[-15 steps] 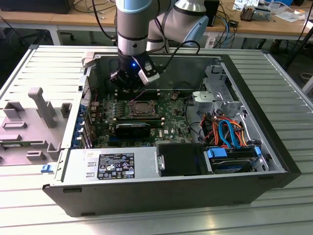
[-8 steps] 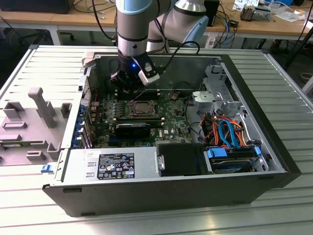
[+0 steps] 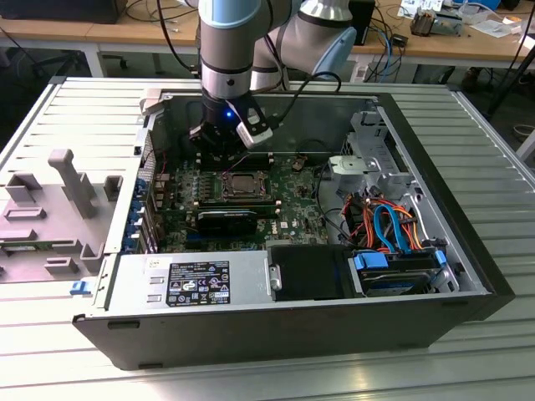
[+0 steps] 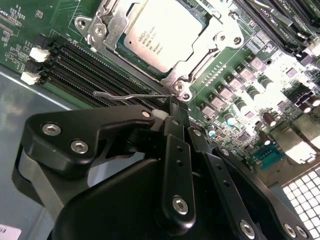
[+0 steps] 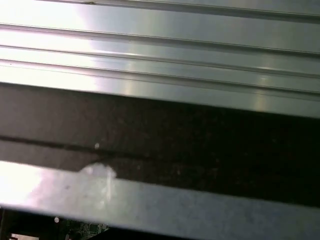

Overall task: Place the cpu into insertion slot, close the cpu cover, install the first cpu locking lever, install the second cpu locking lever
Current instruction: 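Install the first cpu locking lever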

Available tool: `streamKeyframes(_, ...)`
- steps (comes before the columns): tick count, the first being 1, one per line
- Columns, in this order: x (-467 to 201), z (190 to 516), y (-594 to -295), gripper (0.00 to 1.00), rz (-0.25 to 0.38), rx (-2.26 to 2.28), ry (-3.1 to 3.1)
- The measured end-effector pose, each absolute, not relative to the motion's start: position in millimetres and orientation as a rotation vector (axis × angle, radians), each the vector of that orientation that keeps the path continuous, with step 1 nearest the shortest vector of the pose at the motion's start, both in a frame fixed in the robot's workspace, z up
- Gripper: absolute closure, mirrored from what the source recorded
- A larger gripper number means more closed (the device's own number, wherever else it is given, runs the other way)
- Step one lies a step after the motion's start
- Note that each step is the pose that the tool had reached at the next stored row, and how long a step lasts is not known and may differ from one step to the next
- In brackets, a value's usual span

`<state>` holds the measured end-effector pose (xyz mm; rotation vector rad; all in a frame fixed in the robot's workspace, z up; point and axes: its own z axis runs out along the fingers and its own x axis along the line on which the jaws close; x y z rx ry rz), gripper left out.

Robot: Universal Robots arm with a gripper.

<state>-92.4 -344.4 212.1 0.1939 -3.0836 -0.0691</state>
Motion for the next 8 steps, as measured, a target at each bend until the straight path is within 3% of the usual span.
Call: streamKeyframes(8, -85.7, 210.4, -343.4, 0.89, -0.059, 0.204, -3.083)
